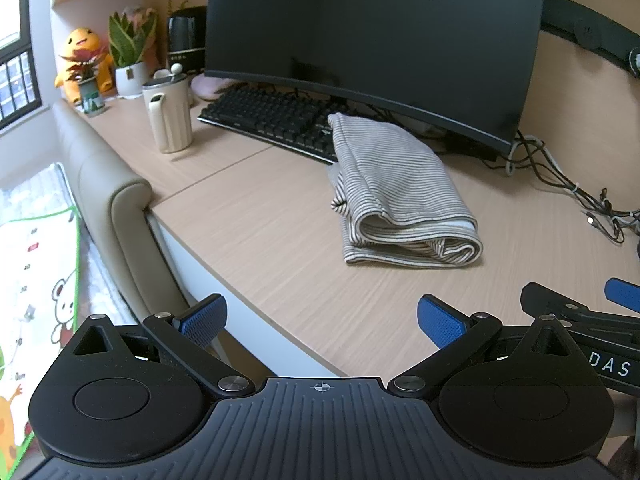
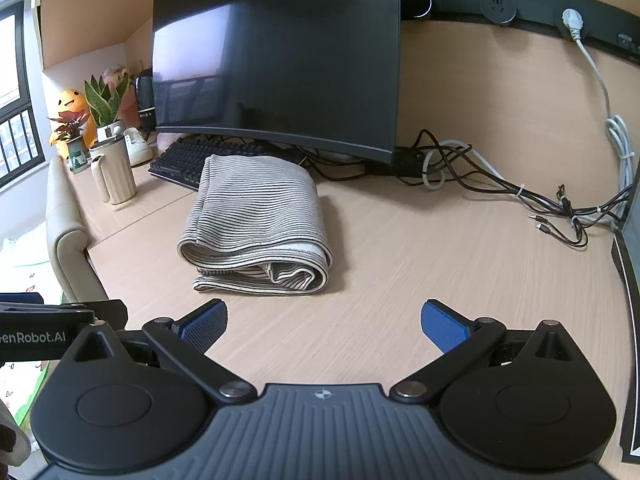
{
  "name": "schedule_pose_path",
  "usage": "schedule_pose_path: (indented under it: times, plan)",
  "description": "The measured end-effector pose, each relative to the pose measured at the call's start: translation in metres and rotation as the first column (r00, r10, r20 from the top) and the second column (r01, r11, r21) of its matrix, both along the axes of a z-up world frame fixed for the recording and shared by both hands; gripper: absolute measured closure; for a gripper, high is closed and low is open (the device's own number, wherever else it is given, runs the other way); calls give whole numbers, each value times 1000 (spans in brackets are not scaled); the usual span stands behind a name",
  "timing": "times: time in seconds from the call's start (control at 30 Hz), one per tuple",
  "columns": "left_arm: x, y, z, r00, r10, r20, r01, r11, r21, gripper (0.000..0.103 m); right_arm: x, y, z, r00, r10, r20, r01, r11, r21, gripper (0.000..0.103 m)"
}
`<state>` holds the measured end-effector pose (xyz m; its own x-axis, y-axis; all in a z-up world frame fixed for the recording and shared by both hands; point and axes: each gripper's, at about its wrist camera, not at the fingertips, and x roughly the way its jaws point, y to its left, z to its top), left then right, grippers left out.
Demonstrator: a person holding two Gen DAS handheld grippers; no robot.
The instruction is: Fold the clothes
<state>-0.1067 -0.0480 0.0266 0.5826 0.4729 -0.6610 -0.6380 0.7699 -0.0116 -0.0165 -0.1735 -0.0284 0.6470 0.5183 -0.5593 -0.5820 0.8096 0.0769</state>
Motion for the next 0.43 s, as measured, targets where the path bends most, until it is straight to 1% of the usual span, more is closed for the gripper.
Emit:
schedule_pose_path:
  times: [0.1, 0.23, 0.33, 0.43]
  plan:
    - [1, 0, 0, 1000, 0, 0, 0, 1000, 4, 0, 1, 0, -1, 1000, -1, -1, 1, 1000, 1, 0]
    - [1, 0, 1, 1000, -4, 8, 4, 1000, 28, 0, 1, 2, -1, 1000, 3, -3, -3, 1000, 3, 0]
    - [4, 8, 2, 1000, -2, 14, 2, 1000, 23, 0, 5, 6, -2, 1000, 1, -16, -1, 1000, 7, 0]
    - [11, 22, 0, 1000, -14, 20, 14, 999, 39, 0, 11, 14, -4, 999, -22, -26, 22, 1000, 3, 0]
